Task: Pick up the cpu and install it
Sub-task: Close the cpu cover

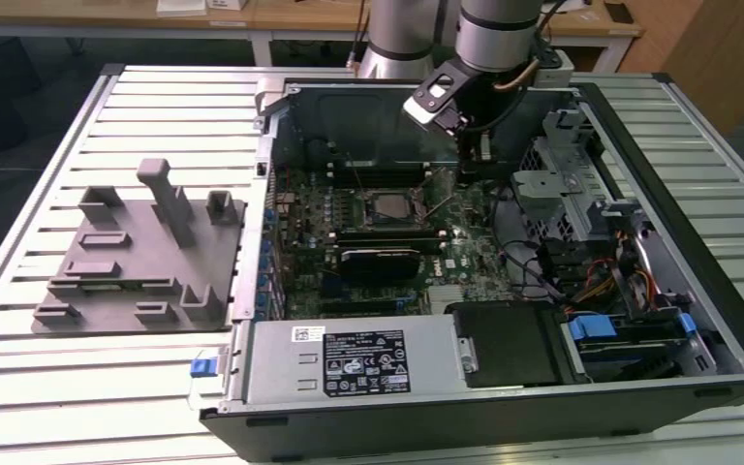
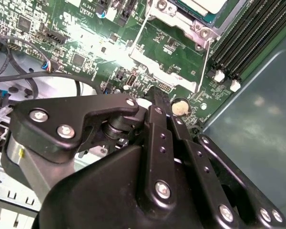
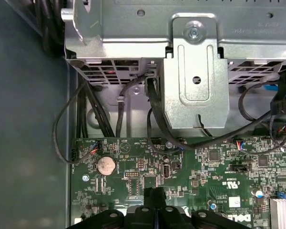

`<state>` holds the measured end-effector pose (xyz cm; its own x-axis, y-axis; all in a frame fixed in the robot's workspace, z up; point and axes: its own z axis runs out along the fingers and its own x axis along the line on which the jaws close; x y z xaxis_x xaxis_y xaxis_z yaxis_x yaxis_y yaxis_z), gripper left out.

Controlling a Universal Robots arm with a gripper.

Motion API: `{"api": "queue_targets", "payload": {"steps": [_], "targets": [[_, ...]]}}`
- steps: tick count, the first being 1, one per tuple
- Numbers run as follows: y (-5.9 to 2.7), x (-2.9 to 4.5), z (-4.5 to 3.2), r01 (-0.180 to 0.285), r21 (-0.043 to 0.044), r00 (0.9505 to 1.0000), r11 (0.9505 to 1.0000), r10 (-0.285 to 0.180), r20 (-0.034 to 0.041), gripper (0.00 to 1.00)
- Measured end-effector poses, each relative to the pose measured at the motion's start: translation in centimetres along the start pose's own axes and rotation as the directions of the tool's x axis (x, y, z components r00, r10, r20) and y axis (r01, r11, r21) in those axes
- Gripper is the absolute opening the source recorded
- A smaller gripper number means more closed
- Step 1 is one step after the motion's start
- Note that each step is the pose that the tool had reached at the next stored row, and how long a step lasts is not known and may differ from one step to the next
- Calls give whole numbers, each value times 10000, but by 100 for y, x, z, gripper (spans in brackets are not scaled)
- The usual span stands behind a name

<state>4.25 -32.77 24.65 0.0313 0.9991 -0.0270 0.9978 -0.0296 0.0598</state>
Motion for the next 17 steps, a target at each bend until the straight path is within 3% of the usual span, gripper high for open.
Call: {"api": "queue_targets", "payload": {"steps": [7, 17], "targets": [[-77, -2, -4, -2, 0, 10000, 10000, 2, 0, 11], [-376, -11, -21, -47, 0, 10000, 10000, 47, 1, 11]]}}
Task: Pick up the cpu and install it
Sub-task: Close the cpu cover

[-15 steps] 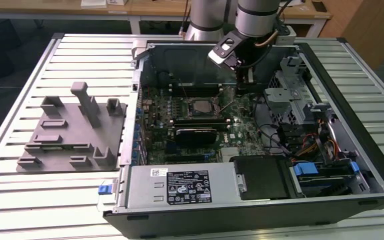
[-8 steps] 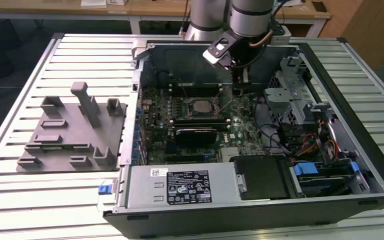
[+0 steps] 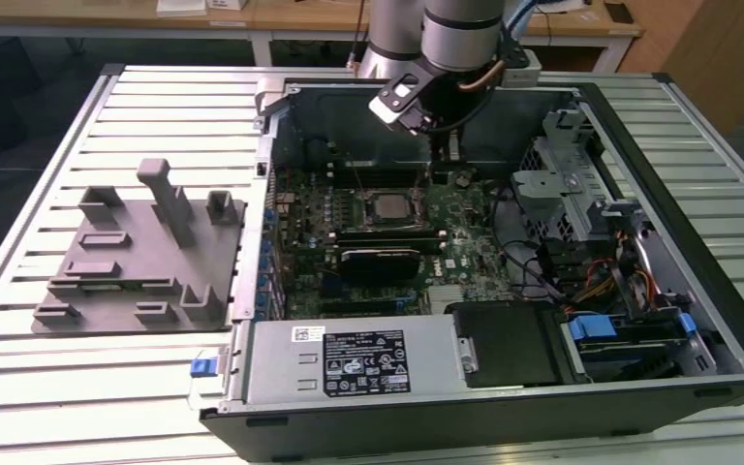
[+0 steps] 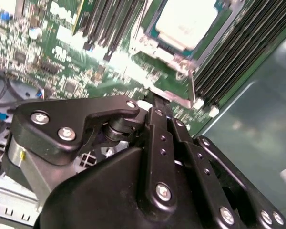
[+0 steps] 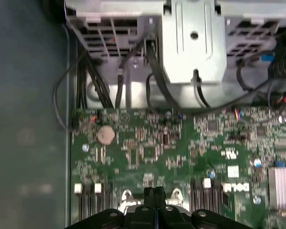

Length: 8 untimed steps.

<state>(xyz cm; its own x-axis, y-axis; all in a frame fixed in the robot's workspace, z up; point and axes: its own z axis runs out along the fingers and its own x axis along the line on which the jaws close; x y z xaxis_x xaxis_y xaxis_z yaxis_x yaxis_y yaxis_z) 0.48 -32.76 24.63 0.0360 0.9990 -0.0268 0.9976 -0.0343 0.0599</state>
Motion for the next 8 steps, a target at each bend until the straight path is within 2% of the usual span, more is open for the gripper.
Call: {"api": "queue_targets", "payload": {"steps": [5, 8], "targets": [[-142, -5, -9, -26, 2, 10000, 10000, 26, 4, 11], [-152, -6, -9, -26, 1, 10000, 10000, 26, 2, 11]]}}
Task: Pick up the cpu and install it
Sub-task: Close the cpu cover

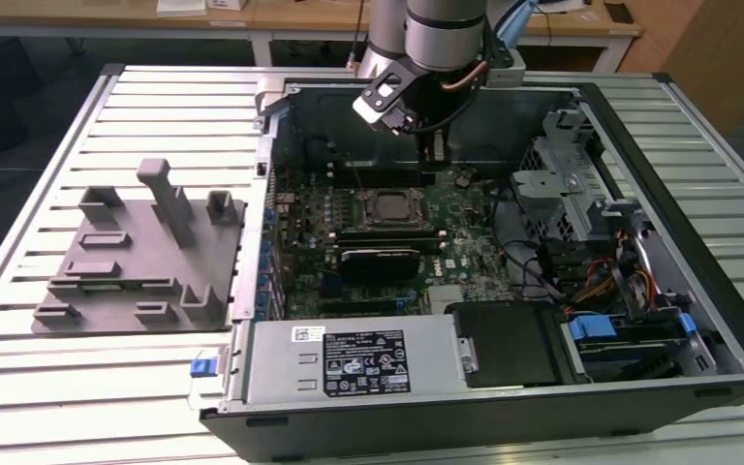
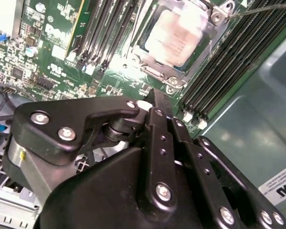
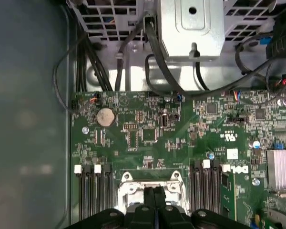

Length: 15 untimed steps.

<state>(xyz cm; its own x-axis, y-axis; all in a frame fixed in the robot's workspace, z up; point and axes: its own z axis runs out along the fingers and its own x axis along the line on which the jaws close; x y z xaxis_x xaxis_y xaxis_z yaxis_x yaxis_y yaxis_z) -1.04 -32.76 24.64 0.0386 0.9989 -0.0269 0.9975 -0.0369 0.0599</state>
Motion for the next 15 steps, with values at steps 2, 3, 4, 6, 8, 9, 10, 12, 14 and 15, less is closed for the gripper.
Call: {"api": "queue_targets", "payload": {"steps": [2, 3, 4, 6, 8, 9, 10, 12, 14, 15], "targets": [[-1, 0, 0, 0, 1, 10000, 10000, 0, 1, 11], [-1, 0, 0, -1, 1, 10000, 10000, 1, 1, 11], [-1, 0, 0, 0, 1, 10000, 10000, 0, 0, 11], [-2, 0, 4, 2, 88, 10000, 10000, -2, 11, 11], [-2, 0, 7, 9, 283, 10000, 9996, -11, 48, 11], [-2, 0, 7, 9, 284, 10000, 9996, -10, 48, 11], [-2, 0, 6, 9, 285, 10000, 9996, -10, 48, 11], [-2, 0, 7, 9, 286, 10000, 9996, -10, 49, 11], [-13, 0, 13, 9, 285, 10000, 9996, -11, 46, 11], [-27, -1, 16, 10, 285, 10000, 9996, -11, 46, 11]]}}
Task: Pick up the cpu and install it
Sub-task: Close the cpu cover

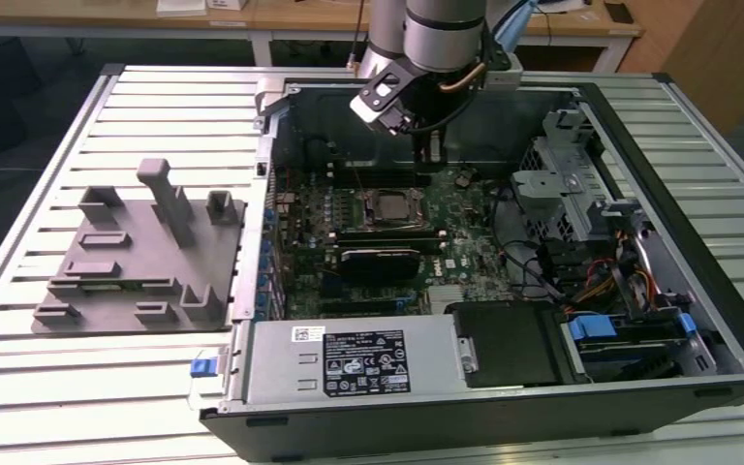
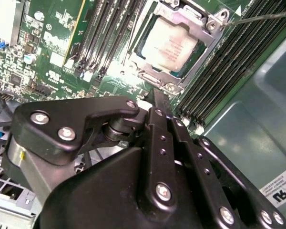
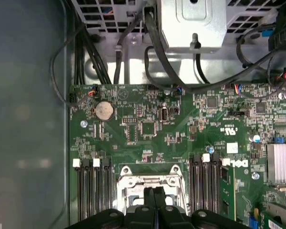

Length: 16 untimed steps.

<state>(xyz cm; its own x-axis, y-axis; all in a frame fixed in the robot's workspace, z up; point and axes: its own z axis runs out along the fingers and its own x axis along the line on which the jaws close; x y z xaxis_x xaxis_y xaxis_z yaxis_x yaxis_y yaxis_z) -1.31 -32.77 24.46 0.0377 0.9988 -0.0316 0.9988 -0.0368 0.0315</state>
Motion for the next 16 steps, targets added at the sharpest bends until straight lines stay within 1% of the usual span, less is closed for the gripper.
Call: {"api": "queue_targets", "payload": {"steps": [7, 16], "targets": [[-121, -12, 59, -1, 1, 10000, 10000, 1, 2, 11], [-313, -25, 137, -19, 1, 10000, 10000, 19, 2, 11]]}}
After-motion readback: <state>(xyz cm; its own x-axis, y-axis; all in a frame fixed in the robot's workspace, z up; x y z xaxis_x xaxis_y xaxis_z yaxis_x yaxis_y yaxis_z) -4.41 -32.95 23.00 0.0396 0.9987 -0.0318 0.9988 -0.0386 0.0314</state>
